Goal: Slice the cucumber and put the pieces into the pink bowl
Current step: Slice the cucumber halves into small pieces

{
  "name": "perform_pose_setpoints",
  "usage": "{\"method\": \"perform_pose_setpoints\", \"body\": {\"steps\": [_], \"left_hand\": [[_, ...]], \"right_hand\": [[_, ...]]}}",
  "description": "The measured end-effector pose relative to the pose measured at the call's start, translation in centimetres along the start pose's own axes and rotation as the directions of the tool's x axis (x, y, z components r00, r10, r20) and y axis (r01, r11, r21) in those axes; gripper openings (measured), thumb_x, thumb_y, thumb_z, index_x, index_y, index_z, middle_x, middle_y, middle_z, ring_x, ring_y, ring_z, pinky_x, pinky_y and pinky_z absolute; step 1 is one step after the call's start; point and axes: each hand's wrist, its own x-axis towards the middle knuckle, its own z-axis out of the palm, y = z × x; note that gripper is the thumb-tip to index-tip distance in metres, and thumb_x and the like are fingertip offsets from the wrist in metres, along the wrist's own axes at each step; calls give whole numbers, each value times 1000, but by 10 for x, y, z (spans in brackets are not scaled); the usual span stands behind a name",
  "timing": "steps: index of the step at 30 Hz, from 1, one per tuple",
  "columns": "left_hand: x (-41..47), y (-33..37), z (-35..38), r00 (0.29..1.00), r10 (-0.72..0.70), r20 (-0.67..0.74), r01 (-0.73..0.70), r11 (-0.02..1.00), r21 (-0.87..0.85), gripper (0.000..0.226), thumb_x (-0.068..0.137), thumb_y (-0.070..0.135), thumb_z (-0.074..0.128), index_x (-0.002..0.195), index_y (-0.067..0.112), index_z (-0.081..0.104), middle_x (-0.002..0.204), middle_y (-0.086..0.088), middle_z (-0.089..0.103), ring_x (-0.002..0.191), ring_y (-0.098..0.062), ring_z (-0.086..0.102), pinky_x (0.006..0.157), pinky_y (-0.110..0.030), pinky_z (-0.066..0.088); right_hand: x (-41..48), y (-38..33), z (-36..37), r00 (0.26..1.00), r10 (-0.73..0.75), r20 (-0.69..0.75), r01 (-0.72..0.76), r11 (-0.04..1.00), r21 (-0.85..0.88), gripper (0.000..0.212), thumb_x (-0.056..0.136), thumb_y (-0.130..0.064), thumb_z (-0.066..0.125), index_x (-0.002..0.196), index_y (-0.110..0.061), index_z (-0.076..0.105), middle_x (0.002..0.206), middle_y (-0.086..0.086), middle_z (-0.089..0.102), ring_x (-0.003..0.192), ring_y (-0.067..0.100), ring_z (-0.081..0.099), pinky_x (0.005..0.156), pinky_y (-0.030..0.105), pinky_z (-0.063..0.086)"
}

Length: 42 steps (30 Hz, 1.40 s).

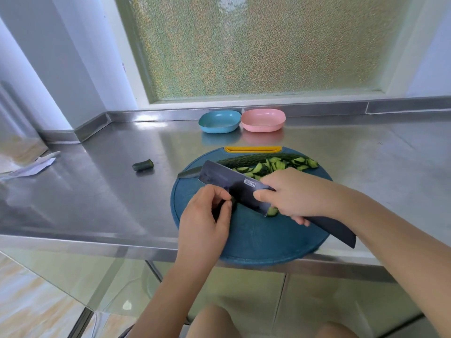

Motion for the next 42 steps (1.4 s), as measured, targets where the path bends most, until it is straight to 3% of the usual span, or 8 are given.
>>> {"method": "perform_pose_setpoints", "body": {"steps": [6,20,23,27,30,36,39,42], "left_hand": [[0,-2,1,1000,13,4,-13,1000,20,15,85,12,61,83,26,55,82,13,57,80,-1,53,70,-9,39],[1,-3,1,999,45,-1,-45,999,5,14,85,9,61,82,22,57,81,14,58,78,-3,54,69,-21,43],[1,-3,0,999,39,0,-39,999,-5,14,85,9,60,82,22,57,80,14,59,78,-4,55,68,-22,43],[1,-2,1,998,57,-2,-57,998,6,14,85,9,60,81,22,56,80,15,58,78,-4,54,68,-22,43],[1,-3,1,998,60,-3,-60,998,15,13,85,10,59,82,23,56,80,15,58,78,-4,54,67,-20,42],[0,-4,2,998,58,-10,-58,998,18,12,85,11,60,83,23,57,82,14,59,79,-2,53,69,-13,41],[1,-3,2,998,54,-14,-54,999,1,14,85,10,61,82,23,56,82,16,58,81,-1,53,69,-9,39],[1,-3,2,998,55,-6,-55,998,-11,14,85,9,61,81,22,56,82,14,57,81,-4,54,70,-13,41]], "right_hand": [[-3,-2,-12,1000,-8,-27,8,1000,7,31,99,-28,38,73,-10,39,47,7,49,29,18,48,39,23,40],[-1,-6,-14,999,-16,52,15,1000,5,29,100,-25,38,76,-9,38,35,-2,40,26,15,42,42,27,42],[-1,-7,-15,999,-23,30,25,998,-58,29,100,-26,38,74,-11,38,35,-1,45,28,16,44,43,28,43],[-1,-14,-14,1000,-29,3,29,982,-188,31,101,-29,35,76,-12,40,60,19,61,35,21,51,45,29,47],[1,-19,-8,999,-26,38,34,975,-220,30,101,-29,34,78,-11,43,52,14,58,33,19,51,41,26,45],[4,-17,16,998,-19,-55,9,986,-167,29,101,-31,34,89,-10,49,68,15,62,35,19,54,34,24,45],[-2,-14,17,998,24,-59,-30,995,-98,30,101,-30,35,91,-7,50,58,11,57,31,16,51,35,23,43],[-8,-13,13,997,38,-63,-42,997,-64,30,101,-29,36,80,-9,45,51,7,51,29,14,48,37,23,42]]}}
